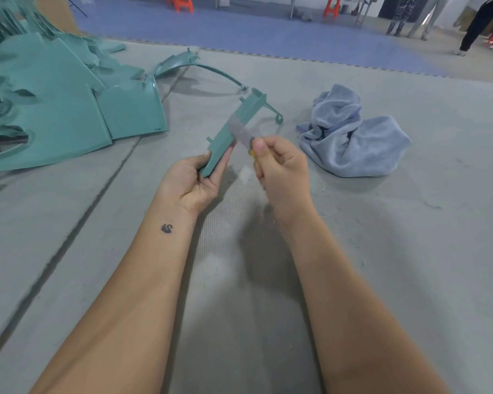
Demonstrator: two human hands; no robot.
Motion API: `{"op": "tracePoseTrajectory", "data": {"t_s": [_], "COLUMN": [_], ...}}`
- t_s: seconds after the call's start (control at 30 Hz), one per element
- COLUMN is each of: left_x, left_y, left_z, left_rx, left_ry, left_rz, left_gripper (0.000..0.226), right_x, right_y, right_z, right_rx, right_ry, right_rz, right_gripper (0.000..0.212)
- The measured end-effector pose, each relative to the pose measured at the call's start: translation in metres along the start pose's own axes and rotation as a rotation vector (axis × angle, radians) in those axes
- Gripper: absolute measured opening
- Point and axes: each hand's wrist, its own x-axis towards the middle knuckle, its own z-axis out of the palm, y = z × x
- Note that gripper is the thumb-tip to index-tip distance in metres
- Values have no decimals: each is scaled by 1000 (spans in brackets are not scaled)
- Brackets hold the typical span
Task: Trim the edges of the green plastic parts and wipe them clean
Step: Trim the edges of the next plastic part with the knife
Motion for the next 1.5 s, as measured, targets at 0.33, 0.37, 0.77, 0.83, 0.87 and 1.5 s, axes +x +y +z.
{"op": "tracePoseTrajectory", "data": {"t_s": [0.33, 0.37, 0.77, 0.83, 0.87, 1.5], "left_x": [-1, -1, 2, 2, 1, -4], "left_y": [-1, -1, -3, -2, -2, -3], "left_z": [-4, -4, -4, -4, -4, -3], "left_rx": [42, 57, 80, 54, 51, 146], "left_ry": [43, 47, 59, 53, 50, 63], "left_rz": [0, 5, -14, -22, -22, -62], "left_gripper": [26, 26, 25, 26, 26, 29], "right_x": [-3, -5, -2, 0, 0, -5], "right_y": [-7, -6, -4, -6, -6, -3], "right_z": [-10, -4, -5, -8, -10, 0], "right_rx": [81, 15, 45, 105, 112, -115], "right_ry": [13, -53, 17, 66, 74, -151], "right_rz": [-100, -125, -17, 2, 1, -87], "right_gripper": [29, 29, 26, 25, 24, 28]}}
